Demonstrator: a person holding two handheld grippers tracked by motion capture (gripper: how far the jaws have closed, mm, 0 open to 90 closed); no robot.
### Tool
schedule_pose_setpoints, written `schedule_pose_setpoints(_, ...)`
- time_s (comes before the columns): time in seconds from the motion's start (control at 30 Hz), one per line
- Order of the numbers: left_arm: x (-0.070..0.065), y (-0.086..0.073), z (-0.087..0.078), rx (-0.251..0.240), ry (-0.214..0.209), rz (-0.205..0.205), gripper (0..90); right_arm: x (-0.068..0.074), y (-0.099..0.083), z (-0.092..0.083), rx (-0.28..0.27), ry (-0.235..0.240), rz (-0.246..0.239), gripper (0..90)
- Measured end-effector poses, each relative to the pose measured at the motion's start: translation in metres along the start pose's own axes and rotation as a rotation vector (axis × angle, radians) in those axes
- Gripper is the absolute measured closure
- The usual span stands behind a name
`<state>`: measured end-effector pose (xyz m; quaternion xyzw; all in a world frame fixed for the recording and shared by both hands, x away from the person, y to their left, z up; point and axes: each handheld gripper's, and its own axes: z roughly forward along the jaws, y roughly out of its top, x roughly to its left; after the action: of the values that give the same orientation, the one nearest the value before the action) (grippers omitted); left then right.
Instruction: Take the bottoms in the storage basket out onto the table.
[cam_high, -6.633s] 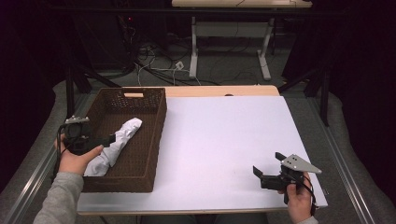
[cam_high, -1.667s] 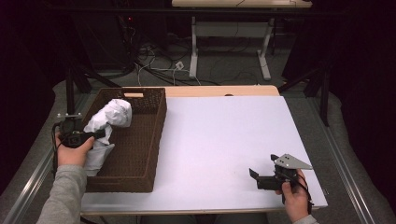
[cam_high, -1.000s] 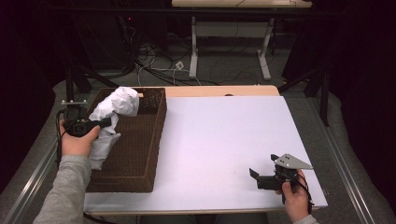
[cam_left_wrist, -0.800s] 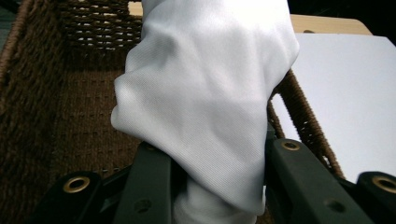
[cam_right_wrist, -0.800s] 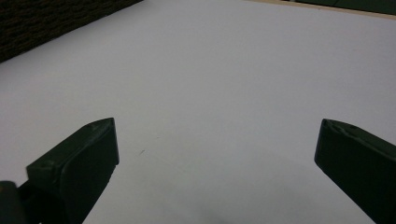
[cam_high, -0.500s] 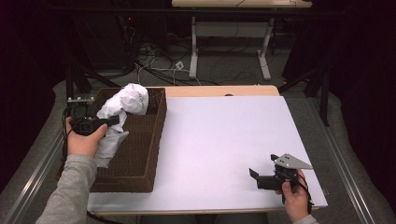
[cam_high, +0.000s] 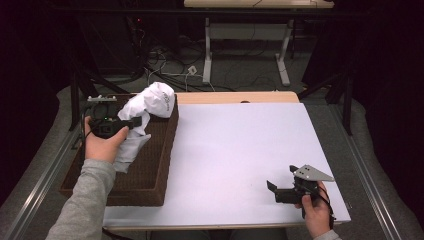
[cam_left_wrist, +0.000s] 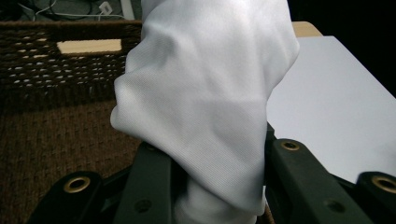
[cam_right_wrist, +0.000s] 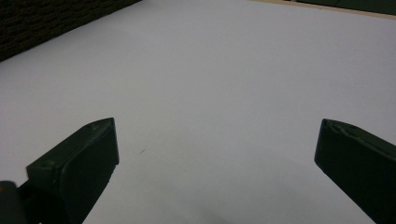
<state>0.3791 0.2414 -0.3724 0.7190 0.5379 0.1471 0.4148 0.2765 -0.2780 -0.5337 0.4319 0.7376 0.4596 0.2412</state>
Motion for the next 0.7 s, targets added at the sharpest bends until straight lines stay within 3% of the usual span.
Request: schedule_pose_setpoints(0.7,-0.055,0.024,0.029,0.024,-0.081,0.100,70.7,-0.001,0.000,-0.002,-0.002,-0.002,0.003,0.0)
